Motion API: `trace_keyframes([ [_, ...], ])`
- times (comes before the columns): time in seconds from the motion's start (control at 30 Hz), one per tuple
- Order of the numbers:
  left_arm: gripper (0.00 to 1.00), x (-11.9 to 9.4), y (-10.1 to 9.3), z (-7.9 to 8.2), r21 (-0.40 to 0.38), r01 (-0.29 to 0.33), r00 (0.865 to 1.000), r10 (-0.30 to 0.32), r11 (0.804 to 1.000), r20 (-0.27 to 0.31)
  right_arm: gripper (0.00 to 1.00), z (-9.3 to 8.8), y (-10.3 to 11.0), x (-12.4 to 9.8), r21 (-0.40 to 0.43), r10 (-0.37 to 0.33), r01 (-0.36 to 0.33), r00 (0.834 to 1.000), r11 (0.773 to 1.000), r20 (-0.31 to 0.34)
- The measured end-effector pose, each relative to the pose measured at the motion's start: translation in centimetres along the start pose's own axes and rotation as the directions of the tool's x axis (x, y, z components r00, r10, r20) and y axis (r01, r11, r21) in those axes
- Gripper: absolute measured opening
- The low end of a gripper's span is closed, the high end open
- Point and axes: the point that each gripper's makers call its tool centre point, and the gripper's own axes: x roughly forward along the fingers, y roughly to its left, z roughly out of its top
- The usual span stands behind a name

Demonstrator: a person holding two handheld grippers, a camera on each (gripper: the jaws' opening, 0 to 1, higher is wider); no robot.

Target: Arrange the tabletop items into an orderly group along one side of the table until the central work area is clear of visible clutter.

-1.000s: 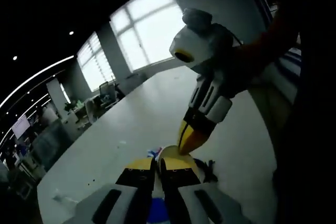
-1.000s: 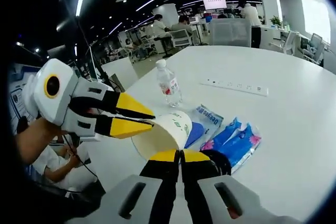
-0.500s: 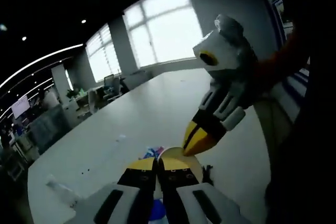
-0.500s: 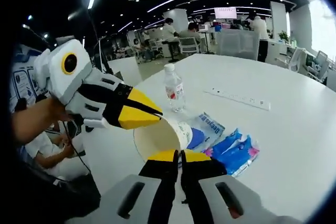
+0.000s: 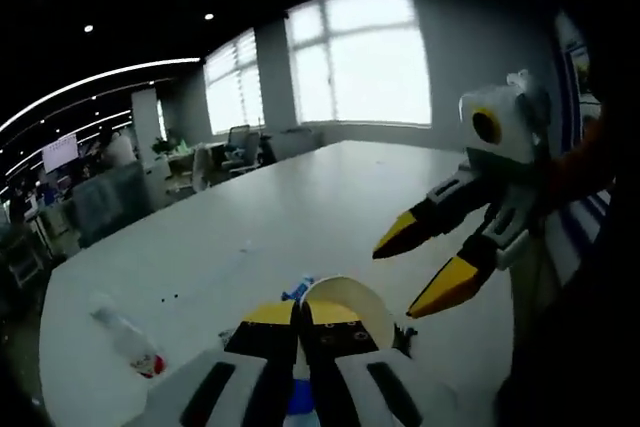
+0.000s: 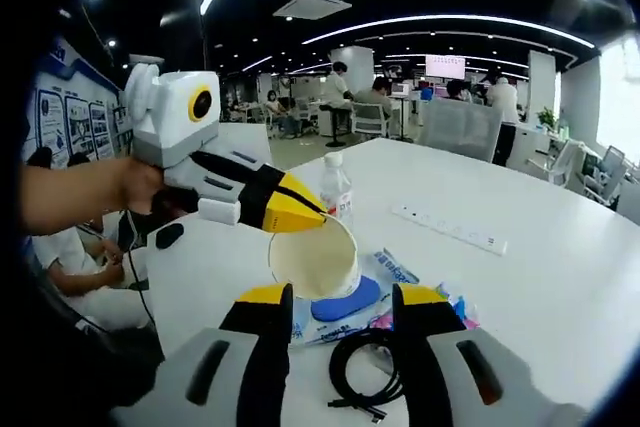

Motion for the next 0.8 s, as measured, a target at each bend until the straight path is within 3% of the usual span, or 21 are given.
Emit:
trace_keyframes([
  [0.23, 0.0, 0.6, 4.4, -1.2, -0.104, -0.072, 0.997, 0.069, 0.992, -0.031, 0.58, -0.8, -0.9, -0.9, 0.019, -0.018, 0.018, 1.0, 1.0, 0.018],
  [0.43, 0.0, 1.2, 6.5, -2.1, -0.185, -0.127, 0.991, 0.115, 0.975, -0.07, 0.65, -1.2, -1.6, -1.6, 0.013, -0.025, 0.024, 0.999, 1.0, 0.042],
  [0.53, 0.0, 1.5, 7.2, -2.4, -0.288, -0.164, 0.986, 0.147, 0.944, -0.08, 0.64, -1.9, -2.3, -2.1, 0.025, -0.04, 0.039, 0.999, 0.999, 0.035],
  [0.67, 0.0, 1.8, 8.6, -2.7, -0.334, -0.19, 0.982, 0.171, 0.923, -0.086, 0.65, -2.4, -2.9, -2.7, 0.028, -0.054, 0.053, 0.998, 0.998, 0.034],
  [0.8, 0.0, 2.1, 9.7, -2.9, -0.406, -0.218, 0.976, 0.203, 0.887, -0.08, 0.68, -2.8, -3.6, -3.2, 0.026, -0.061, 0.06, 0.997, 0.998, 0.036],
])
